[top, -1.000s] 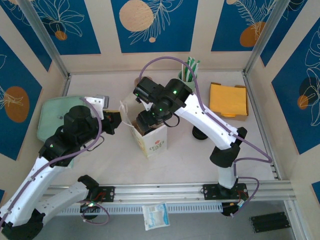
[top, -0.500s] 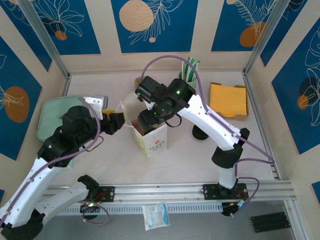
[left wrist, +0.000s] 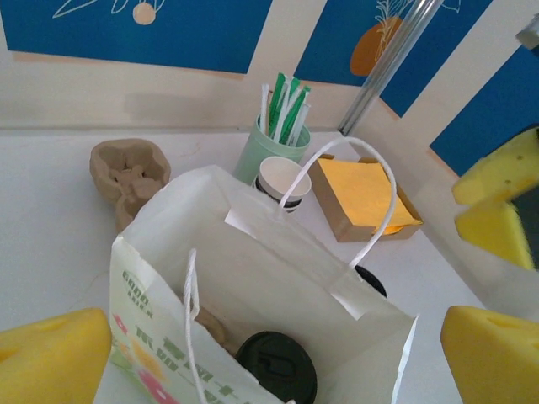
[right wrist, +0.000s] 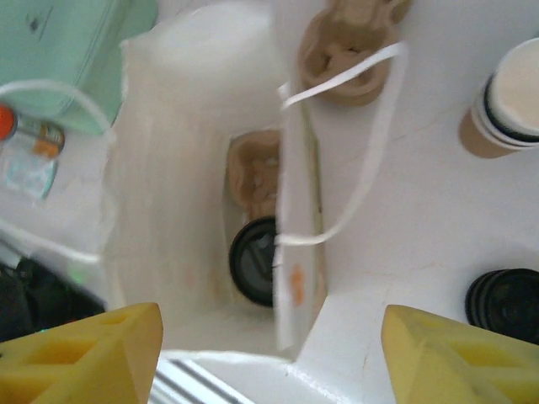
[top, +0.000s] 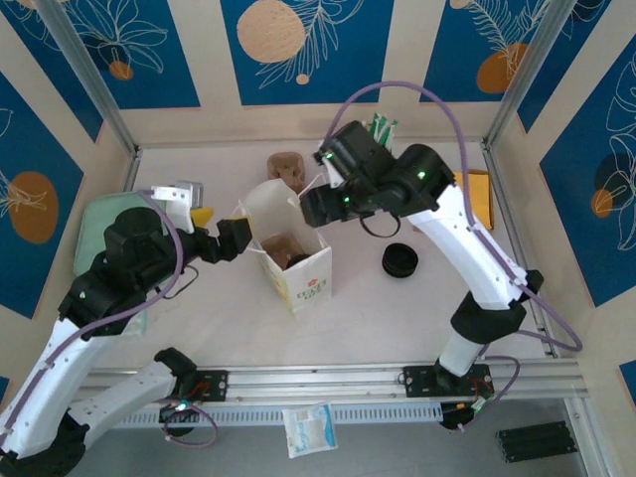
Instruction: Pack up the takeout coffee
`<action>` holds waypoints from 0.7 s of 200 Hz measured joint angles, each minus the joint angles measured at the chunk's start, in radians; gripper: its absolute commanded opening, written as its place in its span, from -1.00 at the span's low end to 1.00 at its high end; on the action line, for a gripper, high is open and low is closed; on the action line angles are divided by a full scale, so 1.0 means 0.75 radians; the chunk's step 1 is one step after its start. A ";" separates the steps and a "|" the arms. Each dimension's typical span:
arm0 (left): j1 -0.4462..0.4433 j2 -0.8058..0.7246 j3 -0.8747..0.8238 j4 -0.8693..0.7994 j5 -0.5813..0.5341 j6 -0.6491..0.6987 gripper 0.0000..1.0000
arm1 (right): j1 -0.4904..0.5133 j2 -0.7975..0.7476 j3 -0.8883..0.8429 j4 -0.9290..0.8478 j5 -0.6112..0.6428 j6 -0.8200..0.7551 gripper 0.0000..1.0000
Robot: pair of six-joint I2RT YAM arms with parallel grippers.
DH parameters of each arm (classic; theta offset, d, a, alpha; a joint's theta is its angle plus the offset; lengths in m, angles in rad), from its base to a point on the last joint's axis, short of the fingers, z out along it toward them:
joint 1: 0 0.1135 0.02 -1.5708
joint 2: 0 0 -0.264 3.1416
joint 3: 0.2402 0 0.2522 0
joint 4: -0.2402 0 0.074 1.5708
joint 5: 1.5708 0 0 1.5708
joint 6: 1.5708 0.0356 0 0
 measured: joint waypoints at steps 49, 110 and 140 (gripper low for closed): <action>0.000 0.221 0.232 -0.019 0.009 0.036 0.99 | -0.467 -0.180 -0.387 0.285 -0.142 0.049 0.39; 0.000 0.570 0.468 -0.049 0.019 0.076 0.99 | -0.909 -0.091 -0.593 0.585 -0.371 0.114 0.20; 0.000 0.672 0.545 -0.047 0.045 0.079 0.99 | -1.017 0.052 -0.582 0.710 -0.454 0.139 0.02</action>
